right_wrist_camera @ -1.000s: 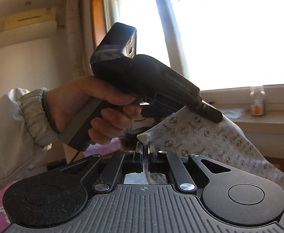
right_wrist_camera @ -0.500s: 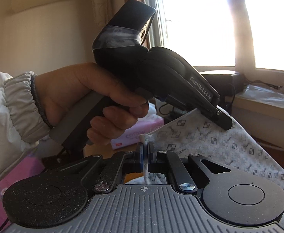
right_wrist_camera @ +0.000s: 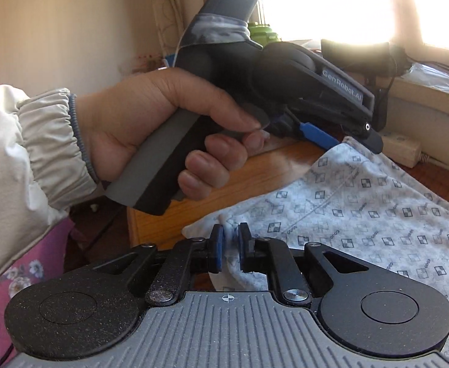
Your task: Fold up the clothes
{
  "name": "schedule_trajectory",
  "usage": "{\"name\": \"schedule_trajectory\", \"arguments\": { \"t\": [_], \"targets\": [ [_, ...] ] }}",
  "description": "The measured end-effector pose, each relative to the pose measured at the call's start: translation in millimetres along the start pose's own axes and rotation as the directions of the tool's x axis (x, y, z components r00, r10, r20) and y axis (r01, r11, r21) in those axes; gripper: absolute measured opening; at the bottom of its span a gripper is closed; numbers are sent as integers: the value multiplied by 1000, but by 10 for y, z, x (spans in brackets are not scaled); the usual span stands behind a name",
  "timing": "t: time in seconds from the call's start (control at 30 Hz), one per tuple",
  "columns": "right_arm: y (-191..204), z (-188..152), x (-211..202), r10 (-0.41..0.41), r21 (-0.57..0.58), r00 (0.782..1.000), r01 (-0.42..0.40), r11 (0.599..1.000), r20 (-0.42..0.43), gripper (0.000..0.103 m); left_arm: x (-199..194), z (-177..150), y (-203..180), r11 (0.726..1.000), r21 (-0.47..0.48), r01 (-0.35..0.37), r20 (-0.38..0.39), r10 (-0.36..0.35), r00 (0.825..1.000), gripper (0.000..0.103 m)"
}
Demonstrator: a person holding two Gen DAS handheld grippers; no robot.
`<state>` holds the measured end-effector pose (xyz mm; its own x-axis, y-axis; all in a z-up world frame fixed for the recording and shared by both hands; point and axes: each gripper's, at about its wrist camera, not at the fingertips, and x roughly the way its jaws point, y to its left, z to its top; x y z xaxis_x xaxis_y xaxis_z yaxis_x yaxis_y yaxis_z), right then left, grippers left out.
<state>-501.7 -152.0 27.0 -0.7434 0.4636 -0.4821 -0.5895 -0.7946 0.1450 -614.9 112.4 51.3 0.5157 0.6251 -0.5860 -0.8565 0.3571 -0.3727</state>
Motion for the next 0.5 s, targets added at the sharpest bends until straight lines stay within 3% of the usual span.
{"name": "schedule_trajectory", "arguments": {
  "t": [0.03, 0.07, 0.13, 0.2, 0.27, 0.33, 0.4, 0.47, 0.5],
  "targets": [
    [-23, 21, 23, -1, -5, 1000, 1, 1000, 1, 13, 7, -11, -13, 1000, 17, 3, -4, -3, 1000, 28],
    [-80, 51, 59, -3, -9, 1000, 3, 1000, 8, 10, -10, -19, -37, 999, 39, 9, 8, -9, 1000, 3],
    [-137, 96, 84, -9, -14, 999, 10, 1000, 37, 5, -99, -16, -97, 997, 79, 10, 73, -16, 997, 2],
    [-102, 111, 27, -20, -15, 996, 21, 1000, 87, 5, -243, 17, -155, 995, 100, 2, 180, -20, 984, 2],
    [-89, 135, 15, -20, -3, 995, 21, 1000, 100, 8, -256, 54, -215, 992, 121, -42, 193, 18, 981, 3],
    [-106, 139, 26, -3, 19, 997, 2, 1000, 76, 12, -183, 76, -253, 985, 137, -105, 146, 85, 986, 15],
    [-161, 117, 27, 8, 43, 998, -11, 999, 65, 24, -144, 70, -251, 979, 128, -161, 128, 145, 981, 52],
    [-202, 114, -107, 13, 59, 997, -17, 998, 74, 40, -129, 60, -252, 968, 120, -223, 135, 206, 969, 59],
    [-237, 115, -198, 11, 65, 997, -16, 998, 78, 42, -128, 61, -280, 962, 123, -242, 138, 225, 964, 64]
  ]
}}
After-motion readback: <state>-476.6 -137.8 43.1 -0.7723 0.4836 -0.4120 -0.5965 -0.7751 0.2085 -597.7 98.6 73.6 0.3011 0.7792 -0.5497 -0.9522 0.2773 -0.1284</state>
